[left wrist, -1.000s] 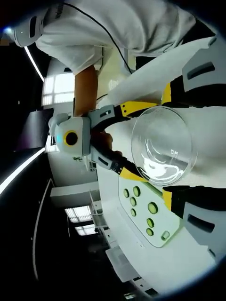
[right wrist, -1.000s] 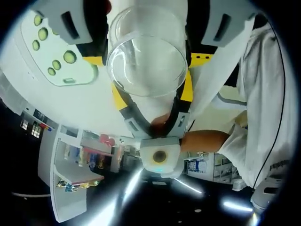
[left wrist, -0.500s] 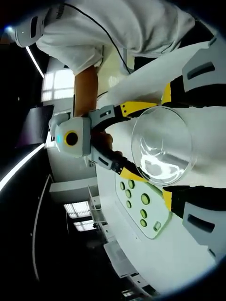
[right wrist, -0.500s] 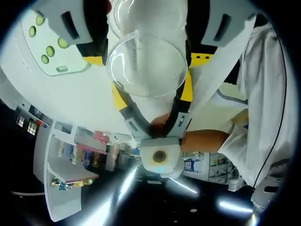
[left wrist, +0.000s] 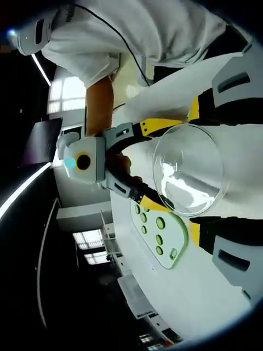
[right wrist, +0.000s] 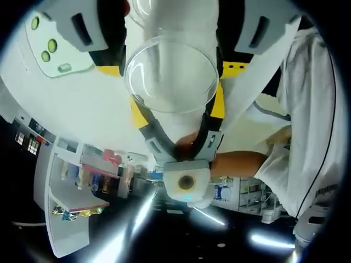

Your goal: Open the petri dish lid, add cucumber slices into the petri dish, and close the lid

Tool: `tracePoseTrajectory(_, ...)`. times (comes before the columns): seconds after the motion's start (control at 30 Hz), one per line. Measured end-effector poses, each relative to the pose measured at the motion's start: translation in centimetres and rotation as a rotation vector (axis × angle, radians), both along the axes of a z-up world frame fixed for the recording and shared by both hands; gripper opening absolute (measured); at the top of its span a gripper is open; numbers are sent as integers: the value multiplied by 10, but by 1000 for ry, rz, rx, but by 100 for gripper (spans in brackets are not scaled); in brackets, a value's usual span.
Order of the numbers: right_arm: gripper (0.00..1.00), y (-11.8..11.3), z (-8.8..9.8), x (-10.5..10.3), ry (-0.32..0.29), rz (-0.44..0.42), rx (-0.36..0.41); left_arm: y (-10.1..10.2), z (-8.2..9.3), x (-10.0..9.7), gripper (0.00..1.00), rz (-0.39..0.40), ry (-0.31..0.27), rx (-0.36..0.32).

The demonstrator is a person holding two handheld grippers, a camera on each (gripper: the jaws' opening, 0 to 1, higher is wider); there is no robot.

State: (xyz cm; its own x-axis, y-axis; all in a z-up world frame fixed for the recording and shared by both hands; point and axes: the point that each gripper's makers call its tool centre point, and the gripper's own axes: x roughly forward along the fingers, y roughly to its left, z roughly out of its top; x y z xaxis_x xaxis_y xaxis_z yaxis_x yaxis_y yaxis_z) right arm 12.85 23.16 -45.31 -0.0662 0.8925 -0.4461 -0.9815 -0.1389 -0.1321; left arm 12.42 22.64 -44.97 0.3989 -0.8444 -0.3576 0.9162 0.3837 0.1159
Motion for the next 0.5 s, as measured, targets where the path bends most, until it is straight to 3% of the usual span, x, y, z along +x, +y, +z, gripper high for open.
tracePoseTrajectory(0.5,65,18,-1,-6,0,34,2,19,0,-5,66,35,-1,7)
